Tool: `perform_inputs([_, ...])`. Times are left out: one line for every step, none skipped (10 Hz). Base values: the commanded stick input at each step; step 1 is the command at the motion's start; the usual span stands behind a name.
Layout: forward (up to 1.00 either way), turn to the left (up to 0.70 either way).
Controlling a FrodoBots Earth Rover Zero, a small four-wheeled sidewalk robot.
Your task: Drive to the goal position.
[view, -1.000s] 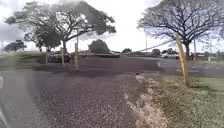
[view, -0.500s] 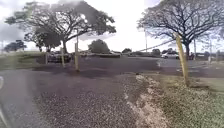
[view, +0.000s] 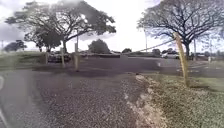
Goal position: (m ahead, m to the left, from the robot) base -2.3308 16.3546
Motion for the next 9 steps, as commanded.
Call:
perform_inputs([0.0,0.7])
perform_inputs([0.0,0.7])
perform_inputs([0.0,0.7])
perform_inputs([0.0,0.7])
perform_inputs([0.0,0.7])
perform_inputs([0.0,0.7])
perform_inputs([0.0,0.7])
perform_inputs([0.0,0.7])
perform_inputs([0.0,0.7])
